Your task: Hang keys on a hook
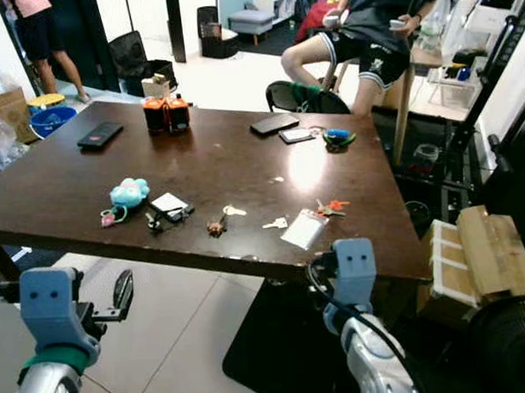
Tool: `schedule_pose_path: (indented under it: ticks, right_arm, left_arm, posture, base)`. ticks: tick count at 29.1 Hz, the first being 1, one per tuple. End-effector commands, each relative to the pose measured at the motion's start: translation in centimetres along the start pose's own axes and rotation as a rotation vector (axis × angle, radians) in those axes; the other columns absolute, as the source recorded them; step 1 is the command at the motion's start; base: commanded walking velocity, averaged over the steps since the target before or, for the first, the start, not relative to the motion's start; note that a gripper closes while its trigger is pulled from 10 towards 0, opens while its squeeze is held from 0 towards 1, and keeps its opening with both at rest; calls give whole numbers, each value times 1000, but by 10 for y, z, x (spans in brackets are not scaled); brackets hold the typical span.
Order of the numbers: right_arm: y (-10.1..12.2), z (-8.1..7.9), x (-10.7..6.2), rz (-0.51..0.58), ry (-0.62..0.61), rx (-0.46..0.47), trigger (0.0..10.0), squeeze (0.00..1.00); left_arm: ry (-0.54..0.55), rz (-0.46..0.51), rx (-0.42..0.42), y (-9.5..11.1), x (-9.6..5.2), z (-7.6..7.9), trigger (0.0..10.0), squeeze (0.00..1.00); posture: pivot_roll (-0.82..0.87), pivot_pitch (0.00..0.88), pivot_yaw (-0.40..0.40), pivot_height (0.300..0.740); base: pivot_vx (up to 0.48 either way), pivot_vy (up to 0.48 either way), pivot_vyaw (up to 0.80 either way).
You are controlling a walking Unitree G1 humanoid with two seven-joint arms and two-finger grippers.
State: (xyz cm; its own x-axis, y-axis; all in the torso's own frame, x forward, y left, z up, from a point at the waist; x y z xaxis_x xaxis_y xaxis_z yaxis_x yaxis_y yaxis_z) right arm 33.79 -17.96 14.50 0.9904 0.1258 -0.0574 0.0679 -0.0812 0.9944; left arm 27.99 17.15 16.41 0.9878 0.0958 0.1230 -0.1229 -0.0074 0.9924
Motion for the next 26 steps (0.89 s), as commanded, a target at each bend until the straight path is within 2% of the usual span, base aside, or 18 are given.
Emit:
schedule_pose_path:
  ticks: [1, 5, 19, 26]
  right_arm:
    - [-7, 2, -3, -25, -15, 26, 10000, 0]
    - [-7, 1, -5, -24, -15, 39, 10000, 0]
    - [-7, 0, -6, -34, -14, 43, 10000, 0]
    - [-6, 0, -6, -34, -15, 46, 10000, 0]
  left_arm:
    - [1, -5, -10, 1, -1, -2, 10000, 0]
    - [-4, -3, -14, 1, -1, -2, 10000, 0]
    - [-20, -11, -25, 1, 0, -1, 10000, 0]
    - [-37, -4, -47, 2, -1, 2, 10000, 0]
  posture:
    - [-98, 99, 102, 740]
    - [-96, 99, 105, 740]
    - [-96, 99, 108, 740]
    - [-96, 99, 108, 740]
  base:
    - [330, 0, -419]
    - [330, 0, -705]
    - [309, 0, 0]
    - [0, 0, 0]
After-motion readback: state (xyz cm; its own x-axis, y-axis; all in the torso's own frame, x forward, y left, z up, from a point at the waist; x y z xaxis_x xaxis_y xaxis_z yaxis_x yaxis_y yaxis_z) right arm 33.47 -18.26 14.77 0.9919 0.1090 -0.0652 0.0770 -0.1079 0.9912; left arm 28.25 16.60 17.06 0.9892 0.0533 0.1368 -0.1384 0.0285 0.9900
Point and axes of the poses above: a point about 5 cm out from each wrist's last joint towards the gripper, its own x axis pointing out of the wrist towards the gripper, its own y axis along the axis of the wrist's last joint, z = x × y, the point moved 3 cm from there along x, pointing out of the wrist towards the gripper, and after that the axes turned 2 degrees about x, right-handed, at the moved point
